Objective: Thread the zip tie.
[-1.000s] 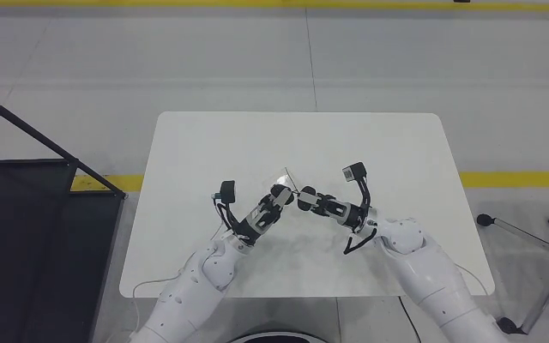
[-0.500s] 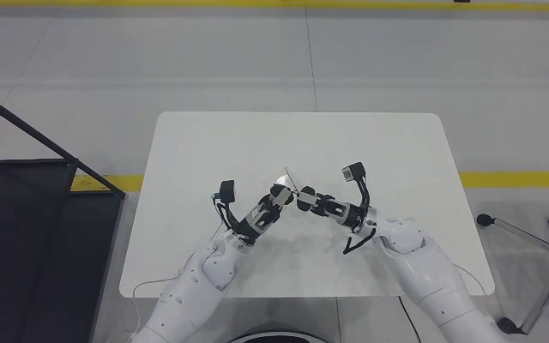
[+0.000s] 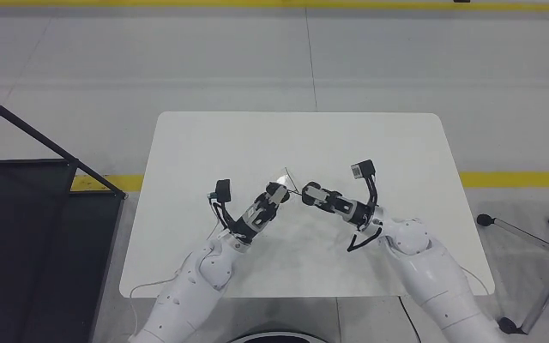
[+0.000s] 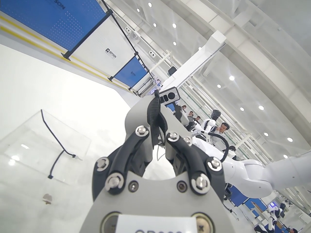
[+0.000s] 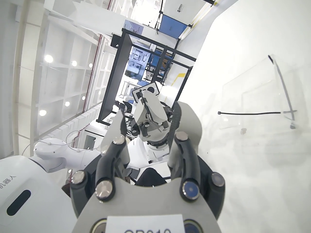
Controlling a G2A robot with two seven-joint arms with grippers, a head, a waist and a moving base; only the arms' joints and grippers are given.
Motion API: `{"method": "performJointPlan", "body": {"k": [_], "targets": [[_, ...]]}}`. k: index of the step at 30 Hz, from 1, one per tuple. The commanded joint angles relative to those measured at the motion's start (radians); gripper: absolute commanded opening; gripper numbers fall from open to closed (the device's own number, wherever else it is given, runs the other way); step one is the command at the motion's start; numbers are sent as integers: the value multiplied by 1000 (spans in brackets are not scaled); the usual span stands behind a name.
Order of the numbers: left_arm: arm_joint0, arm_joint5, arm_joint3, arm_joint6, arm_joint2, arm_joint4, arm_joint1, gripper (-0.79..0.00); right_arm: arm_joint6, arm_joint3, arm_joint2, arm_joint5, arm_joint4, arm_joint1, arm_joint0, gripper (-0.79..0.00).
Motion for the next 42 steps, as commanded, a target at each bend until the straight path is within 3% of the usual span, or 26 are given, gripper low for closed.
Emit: {"method": "performJointPlan", "body": {"k": [1,7,16,22,27,31,35,42], "targets": [[17,13,-19,-16,-22,-1,6,-785,-29,-49,24,20,-84,8,-17,0],[80,55,-121,-92,-104,-30,28,-785,-167,-251,81,164,-371,26,-94,0],[212,69,-255,-171,-250,-88,62,-785,-175,-261,83,172,-380,27,-100,0],[212,69,-255,-171,-250,-88,62,-785,-177,-264,83,173,-384,27,-101,0],[197,109,-271,-220,-246,-100,64,-785,-205,-380,69,280,-657,31,-104,0],[147,113,-250,-341,-264,-160,73,-785,-210,-494,40,409,-904,33,-125,0],[113,66,-220,-486,-288,-244,88,-785,-133,-584,16,480,-1079,37,-134,0],[56,-6,-149,-753,-319,-391,119,-785,-28,-657,-22,515,-1207,37,-126,0]]}}
